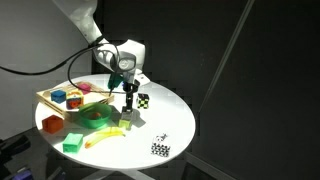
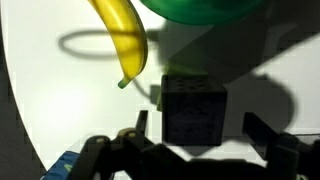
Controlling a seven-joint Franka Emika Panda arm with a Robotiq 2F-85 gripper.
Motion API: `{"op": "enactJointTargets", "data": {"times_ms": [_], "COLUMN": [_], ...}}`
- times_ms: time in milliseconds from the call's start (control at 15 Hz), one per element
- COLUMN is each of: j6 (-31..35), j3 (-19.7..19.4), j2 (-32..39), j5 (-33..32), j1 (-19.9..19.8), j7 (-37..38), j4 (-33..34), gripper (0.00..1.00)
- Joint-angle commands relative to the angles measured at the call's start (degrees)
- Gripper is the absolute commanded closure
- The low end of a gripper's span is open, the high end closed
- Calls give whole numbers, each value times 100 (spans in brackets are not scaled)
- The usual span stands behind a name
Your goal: Stack the light blue toy block on the yellow toy block
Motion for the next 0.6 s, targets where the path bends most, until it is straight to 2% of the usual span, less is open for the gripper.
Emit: {"op": "enactJointTargets", "data": {"times_ms": [0, 533], "j6": [-199, -112], "j3": [-1, 51], "j2": [-33, -419], "j5": [102, 66], "j1": [-5, -19], "j7": [-116, -609], "j4": [108, -170], "gripper": [0, 0]}}
